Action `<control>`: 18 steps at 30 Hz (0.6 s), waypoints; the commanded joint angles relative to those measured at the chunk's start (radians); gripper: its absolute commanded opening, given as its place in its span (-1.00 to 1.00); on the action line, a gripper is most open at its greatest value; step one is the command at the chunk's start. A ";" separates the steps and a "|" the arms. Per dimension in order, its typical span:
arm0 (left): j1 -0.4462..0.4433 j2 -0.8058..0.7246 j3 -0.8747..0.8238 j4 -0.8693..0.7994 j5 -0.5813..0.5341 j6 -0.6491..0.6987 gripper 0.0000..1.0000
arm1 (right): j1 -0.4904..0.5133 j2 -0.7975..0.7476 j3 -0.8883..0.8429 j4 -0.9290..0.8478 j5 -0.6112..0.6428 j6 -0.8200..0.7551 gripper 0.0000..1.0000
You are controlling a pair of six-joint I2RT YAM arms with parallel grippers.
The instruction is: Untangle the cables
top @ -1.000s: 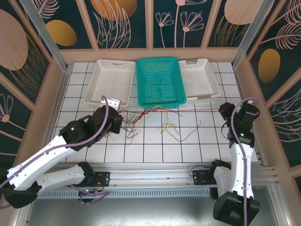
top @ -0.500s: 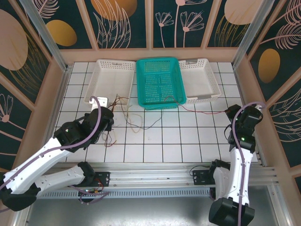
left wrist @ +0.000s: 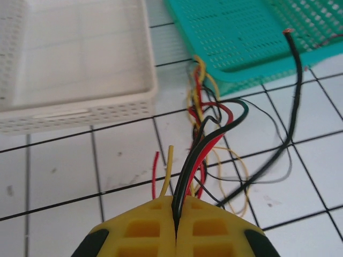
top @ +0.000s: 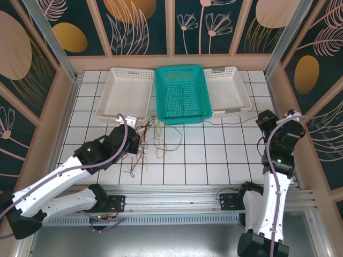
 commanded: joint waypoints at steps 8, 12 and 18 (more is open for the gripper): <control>0.003 -0.003 -0.065 0.234 0.270 0.152 -1.00 | 0.325 0.158 0.249 0.056 0.202 -0.086 -1.00; 0.003 -0.092 -0.119 0.290 0.343 0.160 -1.00 | 0.481 0.248 0.330 0.080 0.337 -0.137 -1.00; 0.003 -0.184 -0.165 0.335 0.403 0.151 -1.00 | 0.637 0.413 0.447 0.106 0.509 -0.219 -1.00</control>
